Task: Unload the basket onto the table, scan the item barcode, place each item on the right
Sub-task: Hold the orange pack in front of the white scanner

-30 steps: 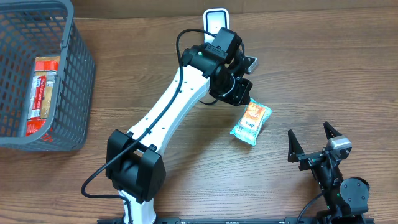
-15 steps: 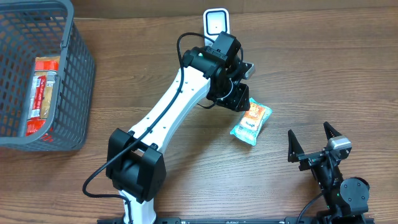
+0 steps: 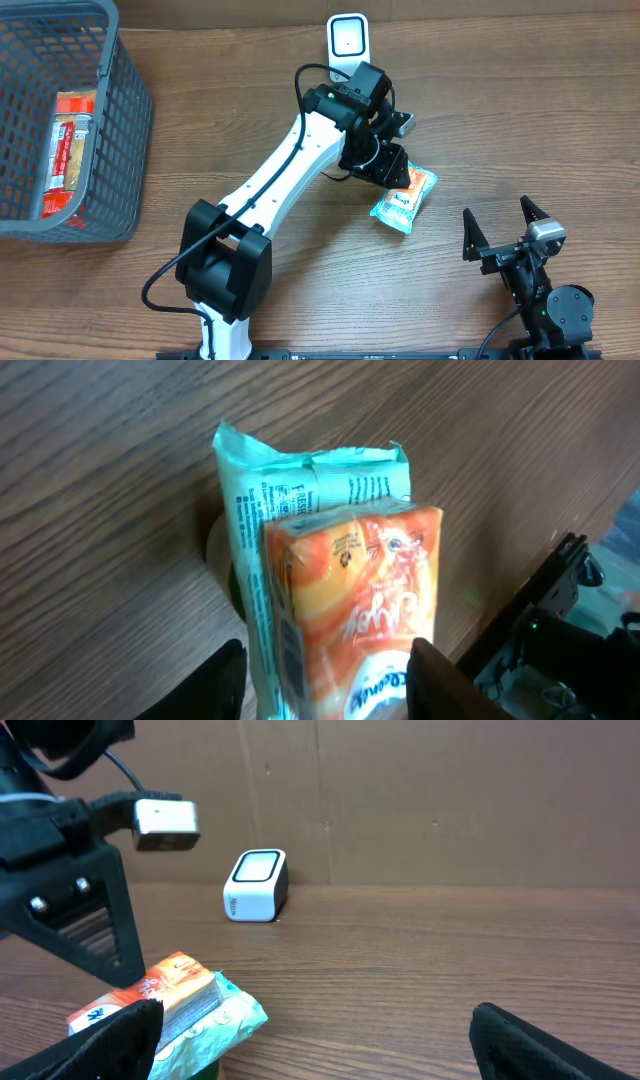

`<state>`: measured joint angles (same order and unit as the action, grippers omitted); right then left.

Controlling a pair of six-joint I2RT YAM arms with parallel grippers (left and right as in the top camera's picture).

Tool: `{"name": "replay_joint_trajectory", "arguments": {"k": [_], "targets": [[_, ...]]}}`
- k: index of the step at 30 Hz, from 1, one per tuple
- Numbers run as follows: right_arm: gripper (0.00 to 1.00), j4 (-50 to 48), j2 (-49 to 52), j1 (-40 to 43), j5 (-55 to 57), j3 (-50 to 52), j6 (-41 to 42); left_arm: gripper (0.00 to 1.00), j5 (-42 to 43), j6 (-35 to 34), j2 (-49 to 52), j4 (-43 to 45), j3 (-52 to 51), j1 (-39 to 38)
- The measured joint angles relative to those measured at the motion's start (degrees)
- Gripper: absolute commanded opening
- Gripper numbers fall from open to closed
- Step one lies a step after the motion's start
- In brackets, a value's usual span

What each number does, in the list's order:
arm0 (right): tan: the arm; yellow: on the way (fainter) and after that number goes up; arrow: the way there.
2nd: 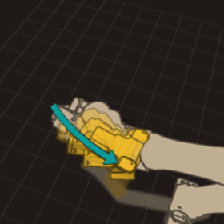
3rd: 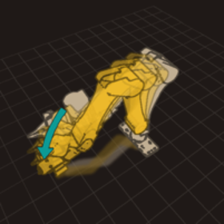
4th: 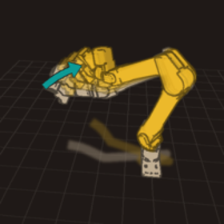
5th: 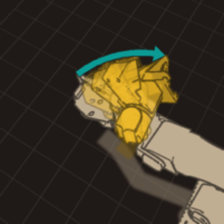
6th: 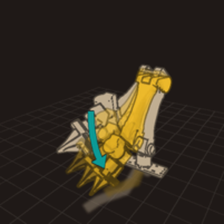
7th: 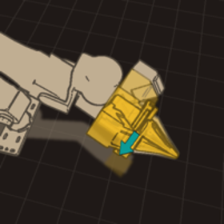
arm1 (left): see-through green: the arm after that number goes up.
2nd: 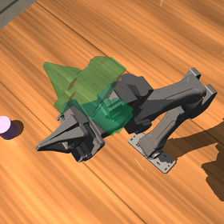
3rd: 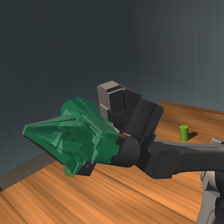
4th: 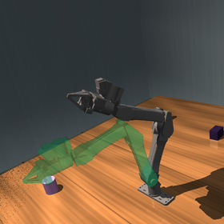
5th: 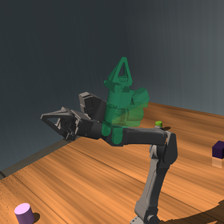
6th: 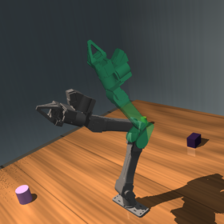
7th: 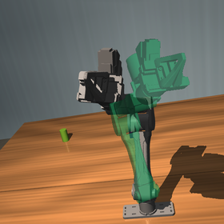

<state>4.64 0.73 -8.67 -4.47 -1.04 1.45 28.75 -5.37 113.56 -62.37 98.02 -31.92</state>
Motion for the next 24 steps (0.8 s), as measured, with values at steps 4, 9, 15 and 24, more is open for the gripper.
{"name": "replay_joint_trajectory", "arguments": {"k": [4, 9, 15, 24], "targets": [[1.0, 0.02, 0.0, 0.0, 0.02, 0.0, 0.02, 0.39, -0.02, -0.02, 0.0, 2.56, -2.86, -0.09], [1.0, 0.02, 0.0, 0.0, 0.02, 0.0, 0.04, 0.11, 1.14, -0.17, 0.0, 4.79, -5.05, -0.09], [1.0, 0.02, 0.0, 0.0, 0.02, 0.0, 0.02, 0.04, 2.38, 0.42, -0.07, 5.2, -5.05, -0.07], [1.0, 0.02, 0.0, 0.0, 0.0, 0.0, 0.0, 0.04, 3.17, 0.46, -0.07, 2.93, -2.78, 1.01]]}}
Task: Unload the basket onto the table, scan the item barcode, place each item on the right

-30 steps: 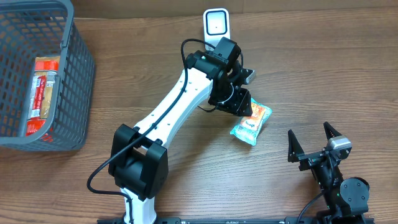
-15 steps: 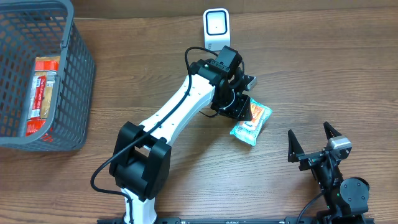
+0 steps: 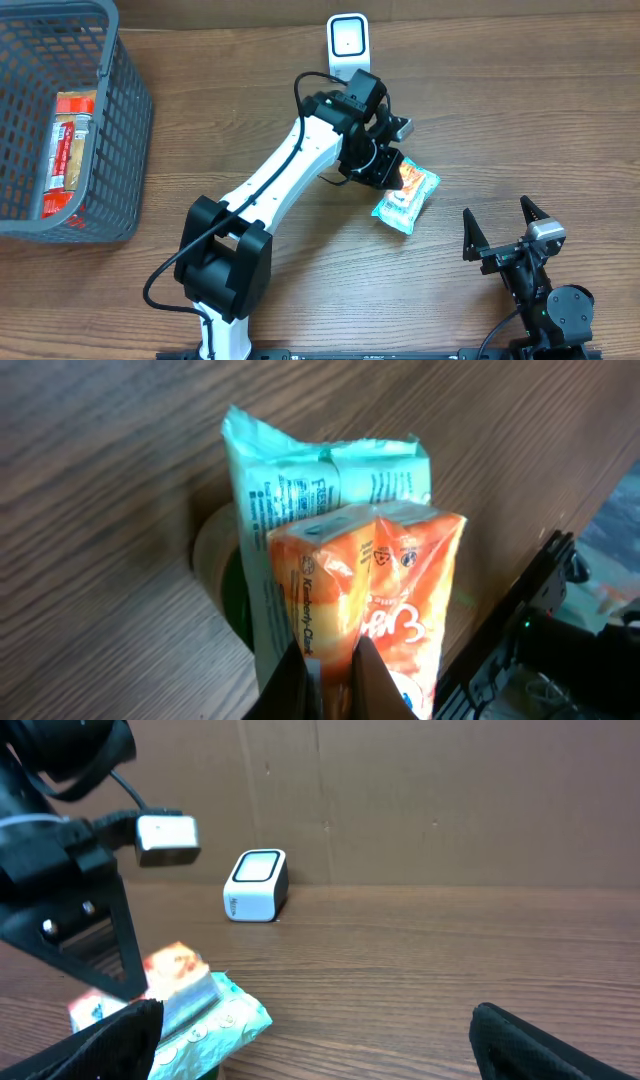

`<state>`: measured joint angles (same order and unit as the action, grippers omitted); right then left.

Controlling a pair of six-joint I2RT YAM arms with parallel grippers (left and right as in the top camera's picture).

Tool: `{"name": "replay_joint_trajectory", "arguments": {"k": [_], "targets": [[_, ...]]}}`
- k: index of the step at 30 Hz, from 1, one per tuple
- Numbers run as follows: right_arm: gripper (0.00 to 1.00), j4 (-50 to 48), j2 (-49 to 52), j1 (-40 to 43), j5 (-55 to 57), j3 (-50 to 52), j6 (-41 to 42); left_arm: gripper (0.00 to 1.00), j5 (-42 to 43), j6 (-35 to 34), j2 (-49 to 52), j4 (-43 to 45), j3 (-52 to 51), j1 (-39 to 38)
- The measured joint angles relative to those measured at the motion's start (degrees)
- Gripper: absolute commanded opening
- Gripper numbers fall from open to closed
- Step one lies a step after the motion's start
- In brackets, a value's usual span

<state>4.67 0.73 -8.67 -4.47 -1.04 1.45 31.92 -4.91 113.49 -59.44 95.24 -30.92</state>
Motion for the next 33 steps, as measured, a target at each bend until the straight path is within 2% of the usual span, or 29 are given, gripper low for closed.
{"name": "replay_joint_trajectory", "arguments": {"k": [7, 13, 20, 25, 30, 33], "targets": [[1.0, -0.02, 0.0, 0.0, 0.0, 0.0, 0.02, 0.04, -2.1, 0.42, 0.0, -4.61, 4.26, 3.19], [1.0, 0.0, 0.0, 0.0, 0.02, 0.0, 0.04, 0.04, -10.4, 0.33, 0.0, -9.4, 4.5, 6.29], [1.0, 0.0, 0.0, 0.02, 0.0, 0.0, 0.02, 0.04, -32.04, -7.3, 0.0, -13.2, 4.5, 6.4], [1.0, 0.0, 0.0, 0.02, 0.02, 0.0, 0.04, 0.04, -49.44, -15.02, 0.0, -13.09, 3.56, 2.43], [1.0, 0.02, 0.0, 0.0, 0.02, 0.0, 0.02, 0.04, -62.73, -21.09, -0.02, -11.15, -2.97, -3.89], [1.0, 0.02, 0.0, 0.02, 0.02, 0.0, 0.02, 0.05, -67.54, -23.76, -0.02, -8.13, -8.24, -6.67]]}}
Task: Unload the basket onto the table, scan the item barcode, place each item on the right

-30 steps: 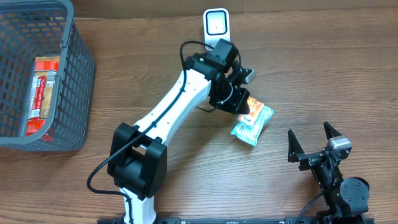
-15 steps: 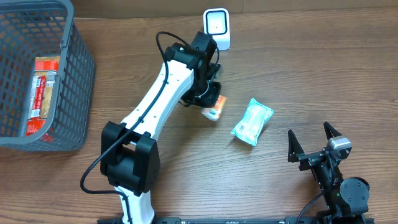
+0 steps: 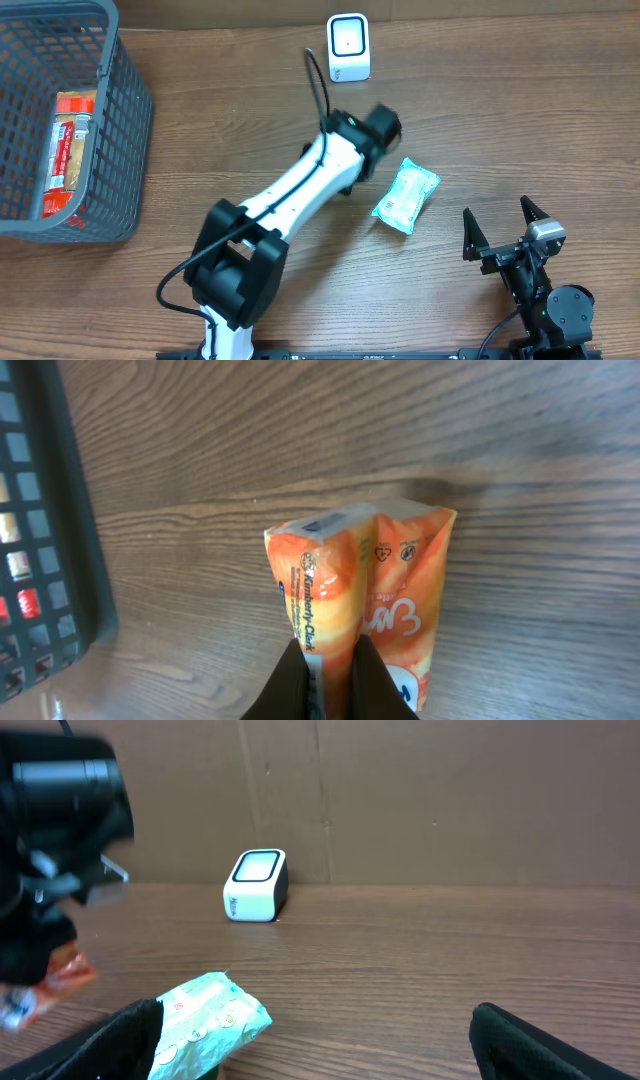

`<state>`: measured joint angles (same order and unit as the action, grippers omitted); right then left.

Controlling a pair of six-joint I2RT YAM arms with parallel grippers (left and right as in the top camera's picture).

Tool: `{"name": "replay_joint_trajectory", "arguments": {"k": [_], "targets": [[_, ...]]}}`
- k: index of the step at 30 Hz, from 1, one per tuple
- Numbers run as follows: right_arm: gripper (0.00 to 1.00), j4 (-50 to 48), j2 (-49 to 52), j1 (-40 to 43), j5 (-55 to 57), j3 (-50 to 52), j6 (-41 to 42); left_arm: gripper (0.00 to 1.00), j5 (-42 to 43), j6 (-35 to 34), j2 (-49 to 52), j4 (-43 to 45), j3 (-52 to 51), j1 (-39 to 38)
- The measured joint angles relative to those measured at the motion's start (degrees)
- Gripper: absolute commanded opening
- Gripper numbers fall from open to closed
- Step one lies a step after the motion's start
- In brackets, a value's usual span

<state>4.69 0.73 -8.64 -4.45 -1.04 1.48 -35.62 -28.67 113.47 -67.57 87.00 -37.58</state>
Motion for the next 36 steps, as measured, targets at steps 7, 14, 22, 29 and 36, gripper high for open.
{"name": "replay_joint_trajectory", "arguments": {"k": [7, 14, 22, 29, 36], "targets": [[1.0, -0.02, 0.0, -0.02, 0.0, 0.0, -0.02, 0.04, -4.09, -1.95, 0.0, 6.73, -8.41, -0.57], [1.0, -0.02, 0.0, 0.0, 0.0, 0.0, 0.0, 0.04, -3.37, -2.75, 0.0, 8.9, -8.98, -0.57], [1.0, 0.0, 0.0, 0.0, -0.02, 0.0, 0.0, 0.04, -2.19, -2.75, 0.0, 9.09, -9.01, -0.57], [1.0, -0.02, 0.0, -0.02, 0.0, 0.0, 0.0, 0.05, -2.08, -2.73, 0.0, 9.79, -9.09, -0.57], [1.0, 0.0, 0.0, -0.02, -0.02, 0.0, 0.0, 0.04, -0.15, -2.73, 0.0, 9.81, -9.09, -0.57]]}}
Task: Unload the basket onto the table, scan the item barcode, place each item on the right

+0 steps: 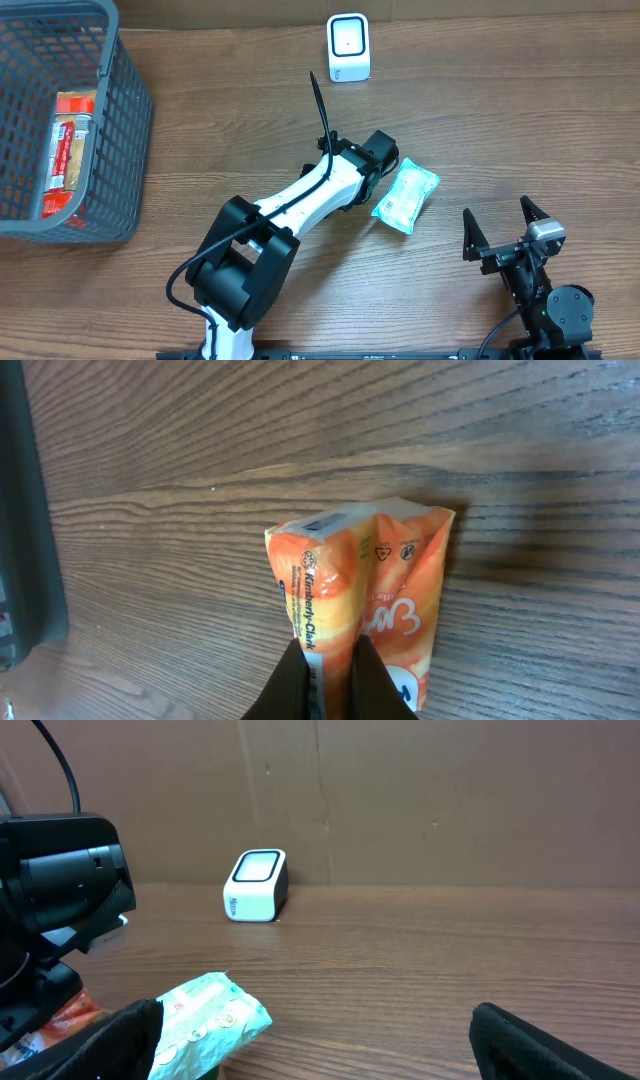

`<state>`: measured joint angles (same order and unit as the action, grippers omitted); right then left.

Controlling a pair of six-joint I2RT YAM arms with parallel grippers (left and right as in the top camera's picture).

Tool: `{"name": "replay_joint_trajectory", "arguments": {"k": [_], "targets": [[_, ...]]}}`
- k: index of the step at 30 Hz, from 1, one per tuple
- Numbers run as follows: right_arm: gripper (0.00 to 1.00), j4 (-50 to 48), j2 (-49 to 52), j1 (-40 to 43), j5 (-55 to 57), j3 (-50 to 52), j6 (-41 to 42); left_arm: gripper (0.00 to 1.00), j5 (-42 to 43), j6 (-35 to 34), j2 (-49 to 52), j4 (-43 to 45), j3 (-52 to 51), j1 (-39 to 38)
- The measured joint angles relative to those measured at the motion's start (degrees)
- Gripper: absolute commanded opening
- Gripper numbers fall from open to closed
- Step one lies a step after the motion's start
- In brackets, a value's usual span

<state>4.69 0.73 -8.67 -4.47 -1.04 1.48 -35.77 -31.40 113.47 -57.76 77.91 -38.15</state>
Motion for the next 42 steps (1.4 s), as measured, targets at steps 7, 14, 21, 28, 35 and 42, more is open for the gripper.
{"name": "replay_joint_trajectory", "arguments": {"k": [7, 14, 21, 28, 35, 42], "targets": [[1.0, -0.04, 0.0, 0.0, 0.0, 0.0, -0.02, 0.04, -0.11, 0.31, 0.02, 0.17, 0.0, 0.0], [1.0, -0.02, 0.0, 0.02, 0.02, 0.0, 0.0, 0.04, -1.84, 1.66, 0.0, 0.57, -0.22, 0.0], [1.0, -0.04, 0.0, 0.0, 0.02, 0.0, -0.02, 0.06, -2.32, 3.37, 0.33, 0.61, -0.44, 0.0], [1.0, -0.04, 0.0, 0.0, 0.02, 0.0, -0.02, 0.2, -3.52, 5.7, 1.73, 0.63, -0.7, 0.0], [1.0, 0.0, 0.0, 0.0, 0.02, 0.0, 0.0, 0.25, -3.23, 6.34, 1.75, 0.76, -0.7, 0.0], [1.0, 0.0, 0.0, 0.02, 0.02, 0.0, 0.02, 0.21, -1.68, 6.34, 1.75, 0.85, -0.7, 0.0]]}}
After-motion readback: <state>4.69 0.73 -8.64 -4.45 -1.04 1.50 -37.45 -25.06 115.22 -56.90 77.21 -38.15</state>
